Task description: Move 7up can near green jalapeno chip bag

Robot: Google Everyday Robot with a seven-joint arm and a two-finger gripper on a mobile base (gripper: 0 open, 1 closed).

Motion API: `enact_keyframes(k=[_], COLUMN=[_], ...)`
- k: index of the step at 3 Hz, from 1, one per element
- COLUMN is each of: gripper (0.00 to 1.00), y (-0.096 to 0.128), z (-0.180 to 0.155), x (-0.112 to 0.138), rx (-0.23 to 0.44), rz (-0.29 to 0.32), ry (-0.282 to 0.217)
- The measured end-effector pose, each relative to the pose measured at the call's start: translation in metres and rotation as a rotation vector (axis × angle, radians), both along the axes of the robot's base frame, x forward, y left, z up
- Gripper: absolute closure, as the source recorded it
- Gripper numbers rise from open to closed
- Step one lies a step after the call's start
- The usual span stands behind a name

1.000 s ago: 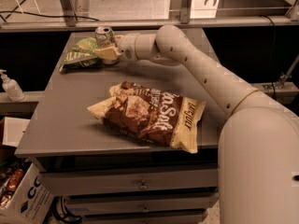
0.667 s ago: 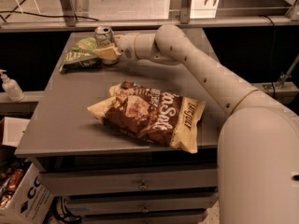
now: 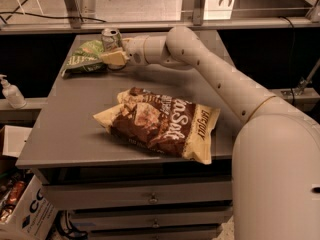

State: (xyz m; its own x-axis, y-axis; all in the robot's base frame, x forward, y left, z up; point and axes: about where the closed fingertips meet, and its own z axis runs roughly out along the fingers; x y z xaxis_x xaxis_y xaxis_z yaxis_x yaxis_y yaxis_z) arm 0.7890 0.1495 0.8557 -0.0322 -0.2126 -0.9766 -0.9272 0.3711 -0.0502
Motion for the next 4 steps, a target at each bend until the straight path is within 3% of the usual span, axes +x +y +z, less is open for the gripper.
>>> enact_keyframes(k=[1,3,4], gripper=[0.00,0.00,0.00], y=[-0.006,-0.015,-0.019], z=[-0.006,-0.004,-0.001], x=[0.000,0.001,0.002], rx=[0.007,0.026,0.078], rz=[0.000,0.013,0.019], ry=[0.021,0.031,0.037])
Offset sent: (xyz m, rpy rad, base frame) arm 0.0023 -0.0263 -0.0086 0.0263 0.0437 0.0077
